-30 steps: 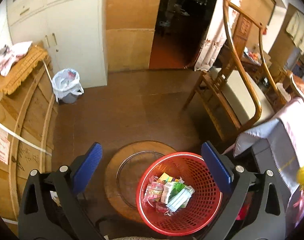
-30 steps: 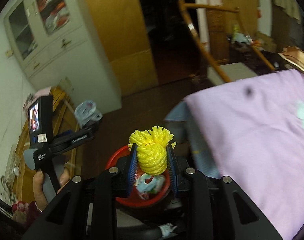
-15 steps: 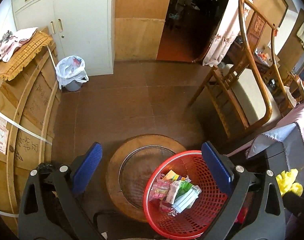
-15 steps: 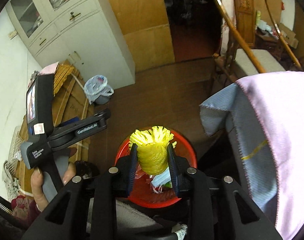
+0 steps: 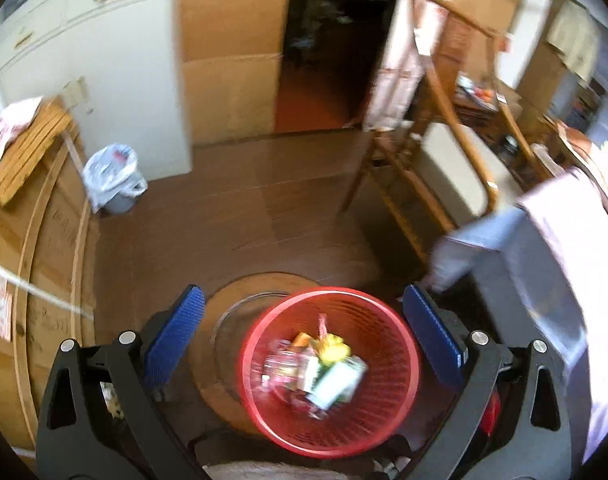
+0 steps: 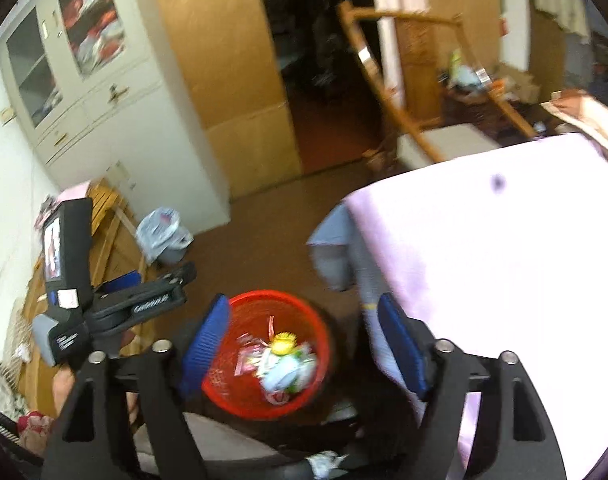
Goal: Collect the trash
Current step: 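Move both tools back over the table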
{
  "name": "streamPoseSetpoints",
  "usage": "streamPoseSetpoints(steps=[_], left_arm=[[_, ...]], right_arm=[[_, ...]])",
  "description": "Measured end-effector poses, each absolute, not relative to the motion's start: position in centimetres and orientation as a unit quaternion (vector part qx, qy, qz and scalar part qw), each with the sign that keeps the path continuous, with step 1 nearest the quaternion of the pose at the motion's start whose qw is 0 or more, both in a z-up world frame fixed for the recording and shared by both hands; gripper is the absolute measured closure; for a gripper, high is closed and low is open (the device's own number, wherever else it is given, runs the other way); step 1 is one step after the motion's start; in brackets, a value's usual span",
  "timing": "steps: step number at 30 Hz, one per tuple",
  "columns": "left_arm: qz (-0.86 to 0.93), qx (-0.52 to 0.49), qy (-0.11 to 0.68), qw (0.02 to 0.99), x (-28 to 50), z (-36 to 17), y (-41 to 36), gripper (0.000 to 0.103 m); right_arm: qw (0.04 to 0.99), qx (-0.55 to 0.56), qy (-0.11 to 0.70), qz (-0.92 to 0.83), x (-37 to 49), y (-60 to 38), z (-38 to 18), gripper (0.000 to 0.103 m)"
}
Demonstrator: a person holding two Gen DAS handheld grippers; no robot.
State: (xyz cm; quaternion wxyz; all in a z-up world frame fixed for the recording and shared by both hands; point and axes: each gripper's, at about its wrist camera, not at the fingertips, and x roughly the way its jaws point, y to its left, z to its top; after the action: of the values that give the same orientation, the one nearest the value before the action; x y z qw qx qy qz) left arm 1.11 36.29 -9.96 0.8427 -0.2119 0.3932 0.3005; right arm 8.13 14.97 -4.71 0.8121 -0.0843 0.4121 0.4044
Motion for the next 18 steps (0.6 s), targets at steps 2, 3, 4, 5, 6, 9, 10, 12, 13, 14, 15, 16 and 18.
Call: streamPoseSetpoints(steps=[2,3,4,5,6,9,10,12,13,14,15,16,18], left_arm=[[0.284,-0.192,0.392,0.854,1.8,-9.0,34.2,0.007],[0.272,-0.177,0.391,0.861,2.3,-8.3,32.5,0.007],[0.262,-0.170,0.391,0.866,2.6,-8.0,31.4,0.007],[0.251,-0.161,0.391,0.871,2.9,-7.6,30.0,0.007],[0.240,-0.155,0.392,0.875,3.4,-7.3,28.8,0.007],[0.197,-0.130,0.400,0.886,5.2,-6.5,24.1,0.007],[0.178,-0.118,0.405,0.889,6.2,-6.2,22.0,0.007],[0.142,-0.090,0.412,0.895,8.1,-5.8,18.0,0.007],[0.125,-0.076,0.414,0.898,8.9,-5.6,16.0,0.007],[0.112,-0.064,0.414,0.901,9.6,-5.5,14.4,0.007],[0.096,-0.050,0.414,0.904,10.4,-5.4,12.6,0.007],[0.073,-0.031,0.412,0.908,11.4,-5.2,10.1,0.007],[0.040,-0.004,0.409,0.912,12.9,-4.9,6.4,0.007]], right_arm=[[0.827,-0.069,0.395,0.393,7.9,12.0,-3.9,0.020],[0.835,-0.062,0.387,0.386,7.8,10.7,-3.5,0.016],[0.846,-0.054,0.375,0.374,7.7,8.9,-3.1,0.014],[0.857,-0.048,0.364,0.362,7.6,7.2,-2.9,0.012],[0.866,-0.042,0.355,0.351,7.6,5.6,-2.7,0.011],[0.889,-0.024,0.334,0.311,7.7,0.3,-2.2,0.008],[0.899,-0.018,0.326,0.292,8.0,-1.8,-2.2,0.007],[0.914,-0.012,0.316,0.254,8.5,-5.4,-2.3,0.006],[0.923,-0.006,0.313,0.224,9.0,-8.1,-2.4,0.006],[0.928,-0.001,0.312,0.204,9.3,-10.1,-2.6,0.006],[0.933,0.008,0.312,0.178,9.7,-12.5,-2.8,0.006],[0.936,0.015,0.312,0.160,10.1,-14.2,-2.9,0.006],[0.941,0.038,0.315,0.117,10.8,-18.4,-3.3,0.006]])
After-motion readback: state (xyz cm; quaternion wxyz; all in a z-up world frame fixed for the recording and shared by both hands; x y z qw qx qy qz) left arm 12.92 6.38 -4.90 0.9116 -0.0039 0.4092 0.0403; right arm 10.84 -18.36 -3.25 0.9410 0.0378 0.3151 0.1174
